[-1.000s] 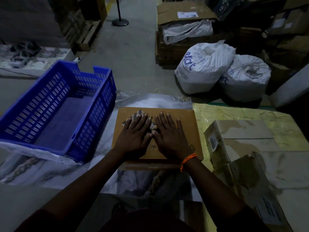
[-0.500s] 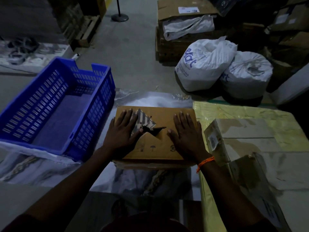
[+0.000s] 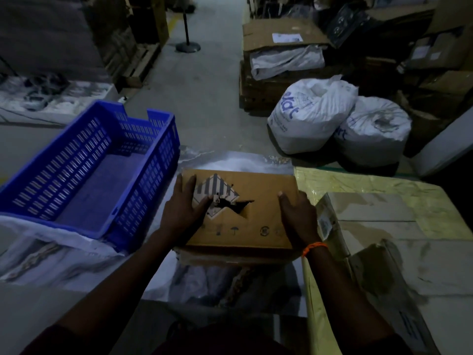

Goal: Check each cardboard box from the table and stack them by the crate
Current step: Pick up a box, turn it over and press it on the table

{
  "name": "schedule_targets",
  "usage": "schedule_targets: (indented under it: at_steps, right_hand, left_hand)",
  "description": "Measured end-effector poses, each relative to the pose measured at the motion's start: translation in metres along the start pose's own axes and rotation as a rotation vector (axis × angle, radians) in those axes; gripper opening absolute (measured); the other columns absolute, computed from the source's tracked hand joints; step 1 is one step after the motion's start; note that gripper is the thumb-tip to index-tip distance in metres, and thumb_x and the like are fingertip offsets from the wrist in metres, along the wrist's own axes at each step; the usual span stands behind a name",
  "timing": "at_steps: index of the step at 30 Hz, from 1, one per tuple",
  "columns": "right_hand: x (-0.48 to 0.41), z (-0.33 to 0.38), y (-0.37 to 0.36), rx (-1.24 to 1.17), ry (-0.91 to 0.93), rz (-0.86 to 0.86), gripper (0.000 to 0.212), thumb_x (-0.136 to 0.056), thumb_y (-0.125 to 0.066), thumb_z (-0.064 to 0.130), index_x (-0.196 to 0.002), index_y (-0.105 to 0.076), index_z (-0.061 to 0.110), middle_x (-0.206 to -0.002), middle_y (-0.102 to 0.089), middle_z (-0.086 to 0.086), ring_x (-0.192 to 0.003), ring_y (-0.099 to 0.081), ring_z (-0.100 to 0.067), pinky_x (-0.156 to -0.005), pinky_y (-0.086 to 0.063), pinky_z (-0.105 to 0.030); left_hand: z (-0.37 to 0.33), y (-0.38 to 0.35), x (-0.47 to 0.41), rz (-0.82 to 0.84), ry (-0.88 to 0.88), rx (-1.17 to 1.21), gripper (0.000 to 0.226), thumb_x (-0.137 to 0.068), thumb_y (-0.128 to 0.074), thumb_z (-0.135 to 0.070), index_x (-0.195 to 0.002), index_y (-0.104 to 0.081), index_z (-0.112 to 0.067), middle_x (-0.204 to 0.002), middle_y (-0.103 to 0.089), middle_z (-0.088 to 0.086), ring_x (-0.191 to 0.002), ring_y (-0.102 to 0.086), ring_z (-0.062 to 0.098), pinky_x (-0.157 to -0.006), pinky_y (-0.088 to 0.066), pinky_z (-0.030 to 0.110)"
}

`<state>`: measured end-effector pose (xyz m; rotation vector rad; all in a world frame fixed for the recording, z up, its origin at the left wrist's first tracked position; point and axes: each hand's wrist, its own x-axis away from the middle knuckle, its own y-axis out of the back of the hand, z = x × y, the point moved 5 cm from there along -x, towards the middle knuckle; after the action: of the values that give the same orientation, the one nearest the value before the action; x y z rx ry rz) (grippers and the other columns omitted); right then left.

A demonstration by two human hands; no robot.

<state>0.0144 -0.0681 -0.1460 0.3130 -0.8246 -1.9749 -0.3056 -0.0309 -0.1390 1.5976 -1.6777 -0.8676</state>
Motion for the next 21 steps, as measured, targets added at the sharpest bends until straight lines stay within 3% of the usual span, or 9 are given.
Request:
schedule_targets:
  at_steps: [5, 8, 12, 14, 17, 19, 21]
  right_hand:
    - [0.003, 0.005, 0.004, -0.134, -0.080, 0.040, 0.073, -0.079, -0.058, 0.075, -0.129, -0.060, 0.022, -0.117, -0.071, -0.003, -0.102, -0.067, -0.029, -0.092, -0.057, -0.048]
    - [0.004, 0.012, 0.010, -0.222, -0.098, 0.038, 0.080, -0.075, -0.062, 0.075, -0.134, -0.055, 0.022, -0.123, -0.068, -0.003, -0.107, -0.066, -0.029, -0.095, -0.056, -0.051]
    - [-0.003, 0.026, 0.025, -0.230, -0.047, 0.007, 0.076, -0.088, -0.066, 0.066, -0.143, -0.047, 0.017, -0.134, -0.063, -0.009, -0.119, -0.061, -0.033, -0.101, -0.051, -0.048]
    - [0.000, 0.028, 0.032, -0.294, -0.023, -0.029, 0.069, -0.091, -0.065, 0.064, -0.139, -0.048, 0.017, -0.128, -0.063, -0.007, -0.115, -0.062, -0.030, -0.093, -0.051, -0.043]
    - [0.010, 0.025, 0.041, -0.351, -0.024, -0.080, 0.062, -0.092, -0.060, 0.066, -0.130, -0.052, 0.018, -0.119, -0.061, -0.002, -0.107, -0.060, -0.023, -0.082, -0.045, -0.035]
    - [0.017, 0.013, 0.041, -0.404, -0.045, -0.089, 0.067, -0.088, -0.055, 0.077, -0.125, -0.054, 0.021, -0.122, -0.063, -0.002, -0.110, -0.061, -0.022, -0.089, -0.050, -0.039]
    - [0.025, 0.000, 0.039, -0.454, -0.071, -0.056, 0.073, -0.081, -0.050, 0.086, -0.123, -0.060, 0.026, -0.124, -0.066, 0.001, -0.114, -0.062, -0.019, -0.098, -0.051, -0.044]
  left_hand:
    - [0.005, 0.008, -0.012, 0.046, 0.026, 0.125, 0.092, -0.083, -0.055, -0.077, -0.155, -0.035, -0.023, -0.156, -0.041, 0.010, -0.136, -0.048, 0.029, -0.107, -0.045, 0.045]
    - [-0.002, 0.015, -0.018, 0.004, 0.001, 0.206, 0.094, -0.079, -0.068, -0.067, -0.155, -0.035, -0.023, -0.157, -0.040, 0.009, -0.141, -0.043, 0.028, -0.113, -0.041, 0.048]
    - [-0.012, 0.030, -0.023, -0.103, -0.039, 0.333, 0.103, -0.078, -0.086, -0.040, -0.159, -0.024, -0.024, -0.159, -0.033, 0.010, -0.144, -0.033, 0.027, -0.113, -0.031, 0.043]
    - [-0.012, 0.038, -0.019, -0.152, -0.029, 0.389, 0.103, -0.079, -0.085, -0.038, -0.160, -0.023, -0.024, -0.156, -0.034, 0.011, -0.141, -0.037, 0.024, -0.110, -0.037, 0.041]
    - [-0.013, 0.046, -0.003, -0.215, 0.008, 0.466, 0.085, -0.086, -0.074, -0.048, -0.156, -0.035, -0.020, -0.145, -0.044, 0.011, -0.124, -0.048, 0.013, -0.092, -0.045, 0.019]
    - [-0.011, 0.049, 0.013, -0.243, 0.041, 0.513, 0.070, -0.089, -0.062, -0.060, -0.141, -0.055, -0.013, -0.131, -0.052, 0.010, -0.113, -0.055, 0.013, -0.084, -0.047, 0.012]
    - [0.001, 0.046, 0.026, -0.243, 0.114, 0.605, 0.068, -0.089, -0.054, -0.073, -0.117, -0.065, -0.013, -0.119, -0.060, 0.010, -0.104, -0.061, 0.020, -0.078, -0.048, 0.015]
